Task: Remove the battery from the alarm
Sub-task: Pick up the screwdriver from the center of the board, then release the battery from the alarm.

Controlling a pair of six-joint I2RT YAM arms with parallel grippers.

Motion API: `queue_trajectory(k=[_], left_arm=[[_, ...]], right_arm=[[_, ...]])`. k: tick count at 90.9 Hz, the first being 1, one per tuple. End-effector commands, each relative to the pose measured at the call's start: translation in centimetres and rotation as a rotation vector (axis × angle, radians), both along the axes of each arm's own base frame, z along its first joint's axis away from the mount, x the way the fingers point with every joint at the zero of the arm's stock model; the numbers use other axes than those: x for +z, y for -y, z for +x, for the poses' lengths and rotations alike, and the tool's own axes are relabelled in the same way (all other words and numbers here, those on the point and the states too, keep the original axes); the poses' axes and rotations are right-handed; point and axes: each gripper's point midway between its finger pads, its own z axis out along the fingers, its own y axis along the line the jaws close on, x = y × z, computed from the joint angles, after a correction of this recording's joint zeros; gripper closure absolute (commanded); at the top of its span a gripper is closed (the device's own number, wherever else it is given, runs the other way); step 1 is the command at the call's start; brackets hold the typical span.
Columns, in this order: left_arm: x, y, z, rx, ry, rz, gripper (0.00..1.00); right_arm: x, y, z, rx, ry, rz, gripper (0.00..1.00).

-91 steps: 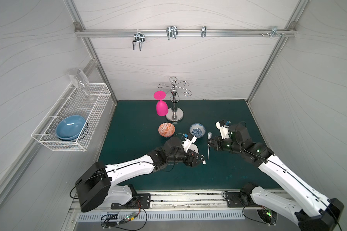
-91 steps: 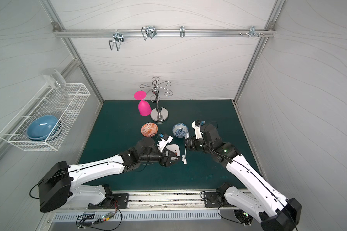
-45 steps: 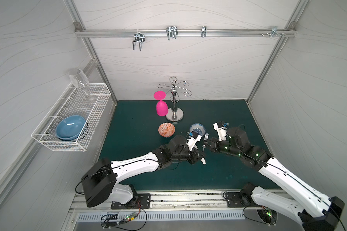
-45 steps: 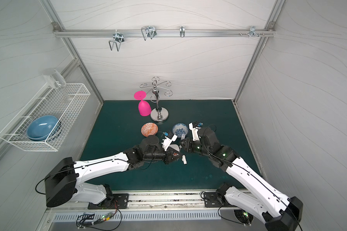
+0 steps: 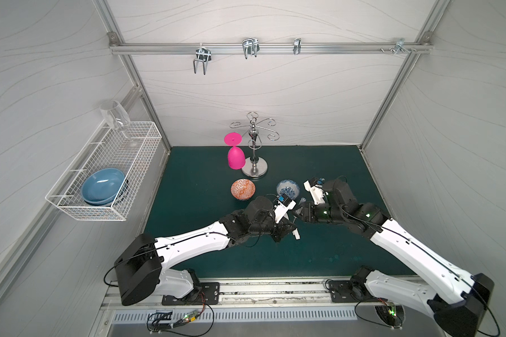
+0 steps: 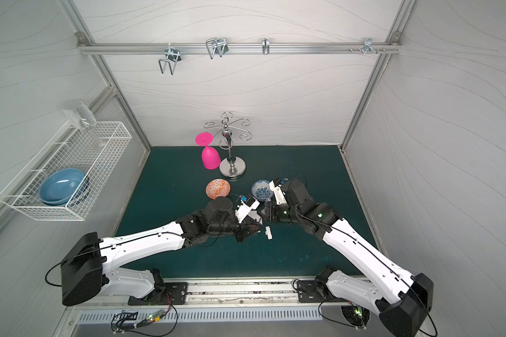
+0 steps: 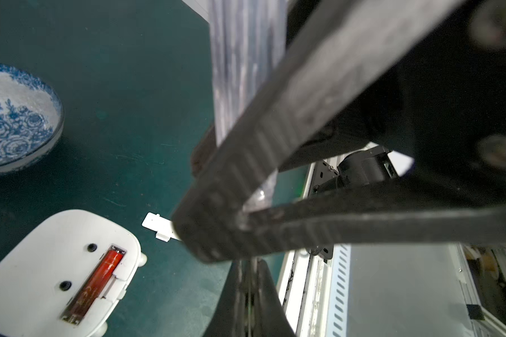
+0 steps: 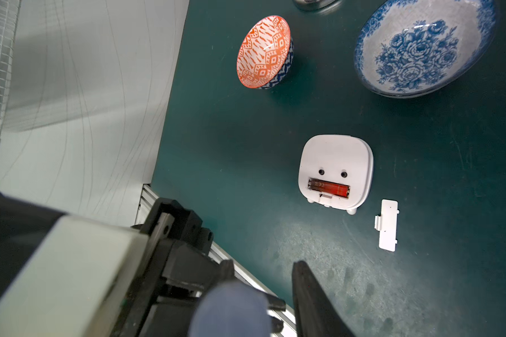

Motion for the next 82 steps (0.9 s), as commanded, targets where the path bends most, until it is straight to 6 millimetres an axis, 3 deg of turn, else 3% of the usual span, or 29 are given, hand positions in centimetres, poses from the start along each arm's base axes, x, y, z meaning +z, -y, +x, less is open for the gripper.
queue_trajectory(k=[1,17,21,27,39,50,65,82], left_arm=[[2.4,1.3,0.0,-0.068,0.103,-0.041,1.00],[2.2,0.9,0.1,-0.053,0.109,-0.032,0.99],[2.1,0.6,0.3,-0.032,0.110,-0.029,0.88],[2.1,-0.3,0.6,0.012,0.114,-0.032,0.62],[2.0,-3.2,2.0,0.133,0.021,-0.069,0.39],[0.4,-7.5,4.2,0.323,-0.172,-0.111,0.22],[-4.1,-11.8,5.0,0.510,-0.441,-0.090,0.16],[-7.7,-12.3,4.7,0.563,-0.571,-0.027,0.20]], right_arm=[[0.2,-0.5,-0.3,0.024,-0.027,0.007,0.68],[0.5,-0.5,-0.3,0.020,-0.021,0.024,0.93],[0.7,-0.1,-0.1,0.009,-0.010,0.024,1.00],[0.9,0.7,0.1,-0.008,0.003,0.033,1.00],[1.5,2.8,1.5,-0.051,0.070,0.067,1.00],[0.9,4.5,3.0,-0.076,0.191,0.009,1.00],[-1.2,4.8,5.0,-0.078,0.326,-0.041,1.00],[-3.2,4.1,6.8,-0.102,0.407,-0.015,1.00]])
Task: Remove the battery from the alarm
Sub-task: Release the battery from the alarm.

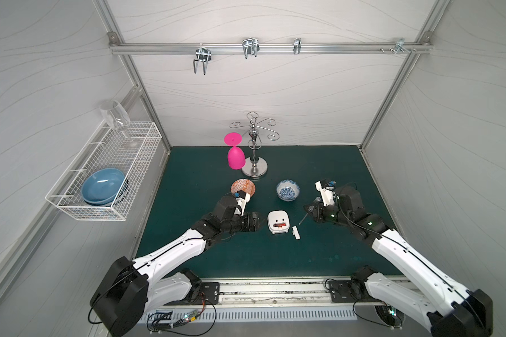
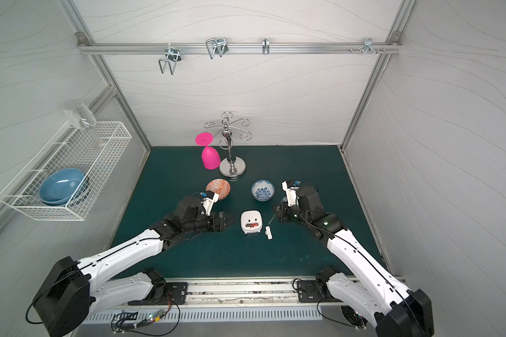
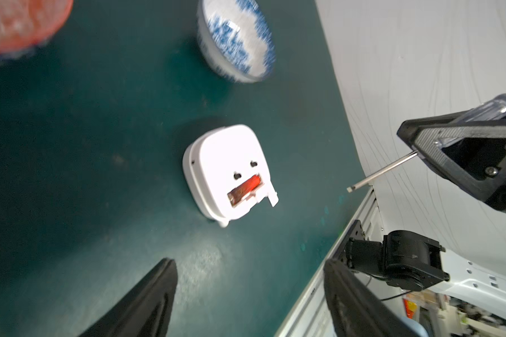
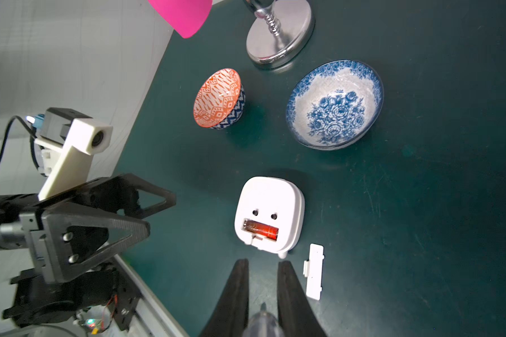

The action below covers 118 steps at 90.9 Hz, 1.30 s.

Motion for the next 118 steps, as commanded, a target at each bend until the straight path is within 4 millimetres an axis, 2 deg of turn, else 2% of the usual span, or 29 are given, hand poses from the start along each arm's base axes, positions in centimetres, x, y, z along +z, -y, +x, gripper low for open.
queue_trajectory(k=[1,28,52,69,91,107,118], left_arm=[[-0.8,0.6,0.0,0.028,-0.106,-0.040,0.20],[-3.2,2.9,1.8,-0.015,-0.179,-0.021,0.25],[-5.3,4.8,3.7,-0.051,-0.220,0.008,0.28],[-6.8,5.1,4.0,-0.052,-0.252,0.029,0.33],[-8.1,4.8,3.2,-0.056,-0.285,0.053,0.37],[-8.5,4.7,2.8,-0.061,-0.297,0.062,0.37],[-8.5,4.9,2.6,-0.070,-0.301,0.069,0.33]], right_arm=[[1.4,-0.7,2.4,-0.013,0.163,0.037,1.00],[-2.1,-3.0,3.2,-0.016,0.177,0.009,1.00],[-4.2,-5.3,3.5,-0.030,0.209,-0.055,1.00],[-5.8,-5.5,3.4,-0.033,0.188,-0.097,1.00],[-6.1,-4.7,2.5,-0.037,0.196,-0.141,1.00],[-6.4,-4.1,2.0,-0.031,0.195,-0.159,1.00],[-7.2,-4.0,1.6,-0.020,0.184,-0.166,1.00]])
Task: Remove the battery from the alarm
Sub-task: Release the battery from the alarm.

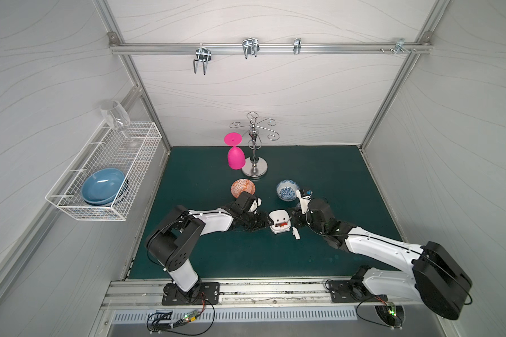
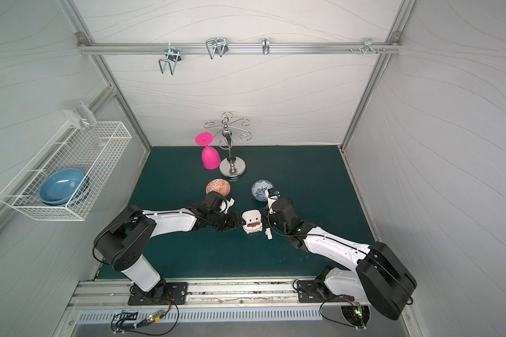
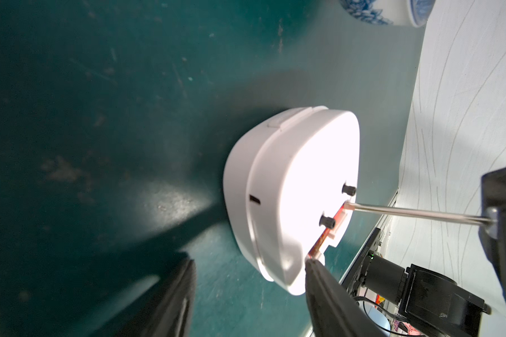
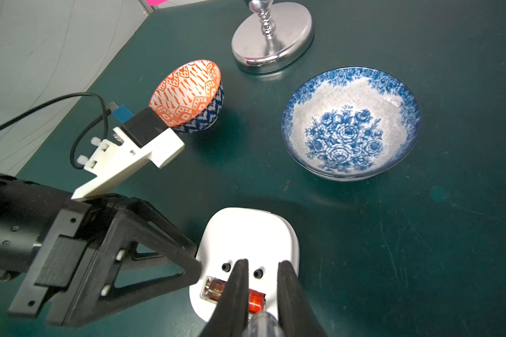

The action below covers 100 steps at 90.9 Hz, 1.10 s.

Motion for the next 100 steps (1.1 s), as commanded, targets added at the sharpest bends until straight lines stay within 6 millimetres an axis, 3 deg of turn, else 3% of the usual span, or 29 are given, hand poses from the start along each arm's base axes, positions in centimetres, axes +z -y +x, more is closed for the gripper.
queue_trajectory(k=[1,24,44,67,100], left_arm=[[-0.3,0.7,-0.3,-0.038,0.001,0.002,0.33],[-0.1,2.1,-1.0,-0.075,-0.002,0.004,0.32],[-0.4,2.7,-1.1,-0.078,-0.021,0.018,0.46],[-0.4,2.9,-1.4,-0.074,-0.024,0.009,0.61],[-0.6,3.0,-1.3,-0.072,-0.028,0.002,0.63]], right_arm=[[-1.0,0.6,-0.6,0.008,-0.006,-0.039,1.00],[-1.4,-0.1,-1.3,0.002,-0.064,0.071,1.00],[-1.7,0.1,-1.2,-0.032,-0.115,0.180,1.00],[-0.4,0.5,-0.1,-0.072,-0.127,0.307,1.00],[1.8,-0.3,0.6,-0.062,-0.112,0.422,1.00]])
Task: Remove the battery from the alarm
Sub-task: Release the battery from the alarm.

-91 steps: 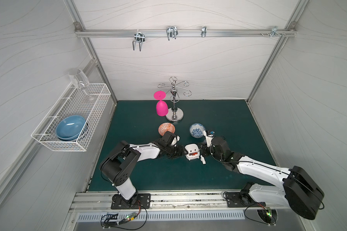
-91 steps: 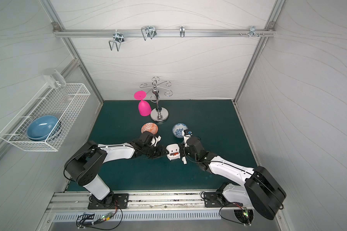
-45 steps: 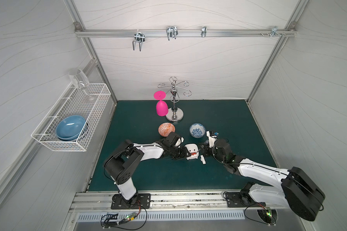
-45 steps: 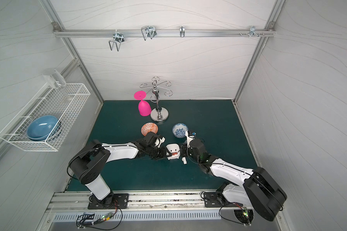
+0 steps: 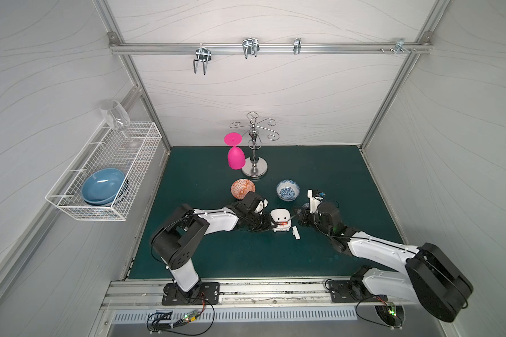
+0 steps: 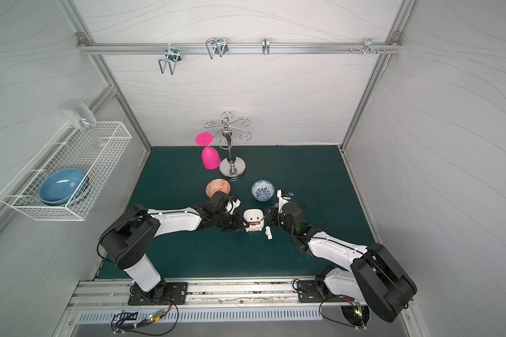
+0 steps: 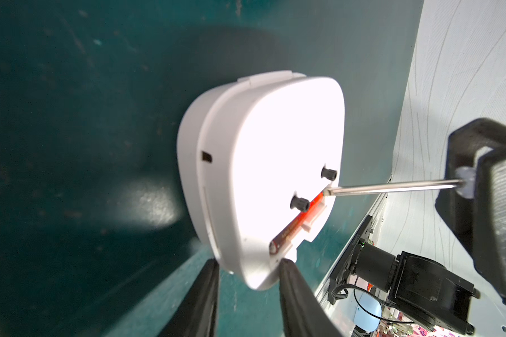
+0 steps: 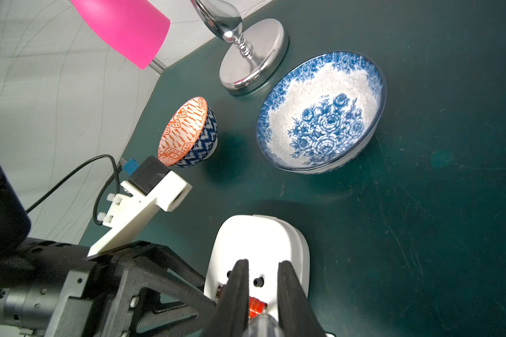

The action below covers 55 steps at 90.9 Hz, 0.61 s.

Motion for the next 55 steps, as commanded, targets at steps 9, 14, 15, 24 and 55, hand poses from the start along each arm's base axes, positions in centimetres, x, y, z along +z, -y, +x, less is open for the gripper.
queue_trajectory(k=[9,14,15,24,55], left_arm=[[-1.1,0.6,-0.2,-0.022,0.005,0.018,0.63],[-1.2,0.5,-0.2,-0.019,0.005,0.021,0.61],[-1.2,0.5,-0.2,-0.019,0.005,0.021,0.61],[-1.0,0.3,-0.1,-0.006,0.018,0.025,0.57],[-0.2,0.0,0.9,0.009,0.051,0.047,0.57]], right_arm=[[3.7,-2.0,0.1,0.053,0.043,0.170,1.00],[4.1,-2.1,0.1,0.057,0.049,0.175,1.00],[4.2,-2.1,0.2,0.056,0.051,0.177,1.00],[4.0,-1.9,0.2,0.048,0.055,0.168,1.00],[4.6,-1.6,0.3,0.034,0.063,0.202,1.00]])
